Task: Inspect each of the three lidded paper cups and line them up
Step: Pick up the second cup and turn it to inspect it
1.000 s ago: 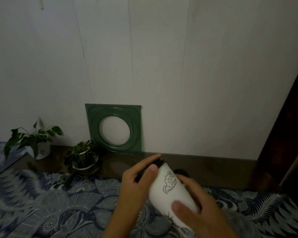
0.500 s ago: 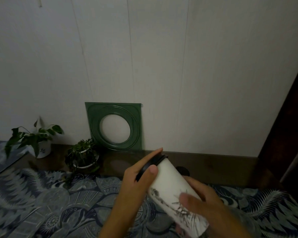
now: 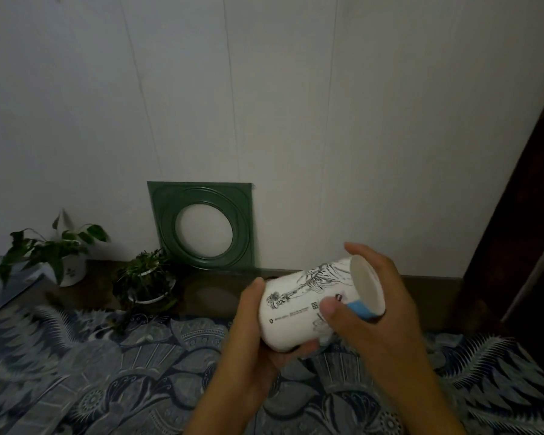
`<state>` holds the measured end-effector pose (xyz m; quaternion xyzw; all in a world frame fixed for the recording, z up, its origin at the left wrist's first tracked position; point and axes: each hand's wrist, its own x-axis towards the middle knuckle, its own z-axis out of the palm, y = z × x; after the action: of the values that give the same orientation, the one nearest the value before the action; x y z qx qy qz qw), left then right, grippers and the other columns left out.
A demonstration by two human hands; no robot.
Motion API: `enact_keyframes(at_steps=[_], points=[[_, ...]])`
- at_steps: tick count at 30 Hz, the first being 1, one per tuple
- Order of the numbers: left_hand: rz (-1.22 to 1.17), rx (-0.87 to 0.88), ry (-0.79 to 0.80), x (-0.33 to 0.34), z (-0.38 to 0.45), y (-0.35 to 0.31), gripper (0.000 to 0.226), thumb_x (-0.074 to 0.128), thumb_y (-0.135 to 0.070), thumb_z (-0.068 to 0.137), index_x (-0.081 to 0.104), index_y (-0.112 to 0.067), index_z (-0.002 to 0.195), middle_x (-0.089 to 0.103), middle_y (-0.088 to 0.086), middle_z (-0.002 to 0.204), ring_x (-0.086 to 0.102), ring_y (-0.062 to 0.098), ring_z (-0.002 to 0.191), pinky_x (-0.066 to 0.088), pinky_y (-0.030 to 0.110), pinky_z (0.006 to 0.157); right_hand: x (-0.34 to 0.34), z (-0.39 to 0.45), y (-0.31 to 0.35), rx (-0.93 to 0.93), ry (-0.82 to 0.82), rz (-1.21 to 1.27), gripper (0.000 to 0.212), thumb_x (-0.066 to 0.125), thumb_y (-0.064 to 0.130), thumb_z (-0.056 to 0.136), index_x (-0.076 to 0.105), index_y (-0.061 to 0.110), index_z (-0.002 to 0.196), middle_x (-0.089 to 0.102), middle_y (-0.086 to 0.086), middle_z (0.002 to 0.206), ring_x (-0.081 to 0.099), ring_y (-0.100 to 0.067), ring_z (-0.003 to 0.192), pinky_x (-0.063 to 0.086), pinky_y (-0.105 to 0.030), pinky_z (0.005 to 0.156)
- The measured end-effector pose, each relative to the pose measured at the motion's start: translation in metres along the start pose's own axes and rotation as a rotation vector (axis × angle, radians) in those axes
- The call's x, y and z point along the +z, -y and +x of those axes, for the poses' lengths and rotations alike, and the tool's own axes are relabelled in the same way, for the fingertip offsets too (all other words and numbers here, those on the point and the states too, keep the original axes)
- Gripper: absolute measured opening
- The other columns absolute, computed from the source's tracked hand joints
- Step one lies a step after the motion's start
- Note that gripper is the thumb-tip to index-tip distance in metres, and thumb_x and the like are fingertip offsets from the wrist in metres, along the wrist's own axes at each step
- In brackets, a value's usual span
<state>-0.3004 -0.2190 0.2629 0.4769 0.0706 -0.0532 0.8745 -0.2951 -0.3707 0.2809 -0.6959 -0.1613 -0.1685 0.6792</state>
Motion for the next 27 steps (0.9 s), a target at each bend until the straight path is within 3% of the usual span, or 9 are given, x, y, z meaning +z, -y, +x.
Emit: enact_keyframes(at_steps=[4, 7, 10, 12, 14, 18, 20, 23, 27], points=[[-0.149, -0.3, 0.192, 0.002, 0.0, 0.002, 0.066, 0.052, -0.063, 0.073, 0.079, -0.008, 0.097, 0.072, 0.028, 0.095, 0.066, 0.041, 0.076, 0.058, 0.034, 0.05, 0.0, 0.012, 0.005, -0.121, 0.096, 0.102, 0.075, 0.084, 0.049, 0.057, 0.053, 0.022, 0.12, 0.069, -0.008, 0.113, 0.068, -0.026, 0.104, 0.059, -0.041, 0.08], [-0.21, -0.342, 0.285, 0.003, 0.0, 0.006, 0.069, 0.052, -0.064, 0.071, 0.078, -0.007, 0.099, 0.072, 0.028, 0.094, 0.065, 0.041, 0.073, 0.058, 0.034, 0.049, 0.006, 0.019, 0.007, -0.141, 0.092, 0.167, 0.077, 0.082, 0.056, 0.06, 0.052, 0.016, 0.119, 0.063, -0.023, 0.115, 0.066, -0.038, 0.104, 0.056, -0.057, 0.082], [-0.165, -0.191, 0.242, 0.006, 0.0, 0.011, 0.065, 0.049, -0.065, 0.071, 0.08, -0.013, 0.094, 0.074, 0.027, 0.095, 0.07, 0.039, 0.072, 0.061, 0.042, 0.053, 0.013, 0.023, 0.005, -0.119, -0.032, 0.21, 0.075, 0.083, 0.056, 0.058, 0.054, 0.017, 0.116, 0.062, -0.025, 0.113, 0.065, -0.043, 0.101, 0.055, -0.062, 0.079], [-0.091, -0.044, 0.155, 0.011, 0.002, 0.018, 0.066, 0.048, -0.066, 0.072, 0.074, -0.016, 0.108, 0.076, 0.023, 0.099, 0.073, 0.035, 0.073, 0.06, 0.039, 0.05, 0.018, 0.024, 0.003, -0.09, -0.14, 0.257, 0.064, 0.082, 0.044, 0.059, 0.056, 0.02, 0.113, 0.063, -0.023, 0.113, 0.065, -0.043, 0.101, 0.055, -0.063, 0.079], [-0.056, 0.139, 0.015, 0.019, 0.003, 0.022, 0.075, 0.059, -0.071, 0.069, 0.062, -0.016, 0.12, 0.075, 0.018, 0.105, 0.073, 0.033, 0.078, 0.059, 0.039, 0.053, 0.022, 0.025, 0.002, -0.05, -0.234, 0.324, 0.053, 0.076, 0.036, 0.063, 0.058, 0.023, 0.11, 0.065, -0.021, 0.113, 0.067, -0.041, 0.1, 0.055, -0.062, 0.08], [0.023, 0.349, -0.176, 0.028, 0.001, 0.02, 0.085, 0.073, -0.078, 0.05, 0.06, -0.022, 0.112, 0.074, 0.008, 0.105, 0.072, 0.034, 0.089, 0.06, 0.05, 0.063, 0.024, 0.025, 0.002, 0.028, -0.304, 0.394, 0.054, 0.076, 0.039, 0.062, 0.058, 0.024, 0.111, 0.067, -0.017, 0.111, 0.069, -0.038, 0.097, 0.056, -0.06, 0.08], [-0.018, 0.234, -0.142, 0.028, -0.004, 0.018, 0.088, 0.072, -0.077, 0.051, 0.064, -0.016, 0.115, 0.074, 0.018, 0.107, 0.067, 0.045, 0.093, 0.057, 0.056, 0.069, 0.021, 0.025, 0.006, -0.003, -0.253, 0.389, 0.055, 0.078, 0.036, 0.06, 0.058, 0.023, 0.11, 0.066, -0.02, 0.112, 0.068, -0.04, 0.098, 0.055, -0.061, 0.081], [-0.09, -0.048, 0.111, 0.021, -0.013, 0.013, 0.07, 0.051, -0.068, 0.074, 0.073, -0.014, 0.112, 0.075, 0.023, 0.101, 0.068, 0.039, 0.079, 0.059, 0.041, 0.059, 0.013, 0.027, 0.011, -0.08, -0.087, 0.381, 0.069, 0.088, 0.042, 0.053, 0.057, 0.02, 0.112, 0.068, -0.021, 0.107, 0.068, -0.042, 0.097, 0.056, -0.059, 0.082], [-0.209, -0.311, 0.401, 0.015, -0.016, 0.001, 0.082, 0.043, -0.069, 0.076, 0.071, -0.002, 0.115, 0.069, 0.028, 0.097, 0.065, 0.036, 0.069, 0.056, 0.031, 0.047, 0.003, 0.028, 0.019, -0.073, 0.101, 0.378, 0.081, 0.086, 0.054, 0.052, 0.055, 0.018, 0.119, 0.069, -0.02, 0.105, 0.067, -0.045, 0.095, 0.055, -0.058, 0.081]])
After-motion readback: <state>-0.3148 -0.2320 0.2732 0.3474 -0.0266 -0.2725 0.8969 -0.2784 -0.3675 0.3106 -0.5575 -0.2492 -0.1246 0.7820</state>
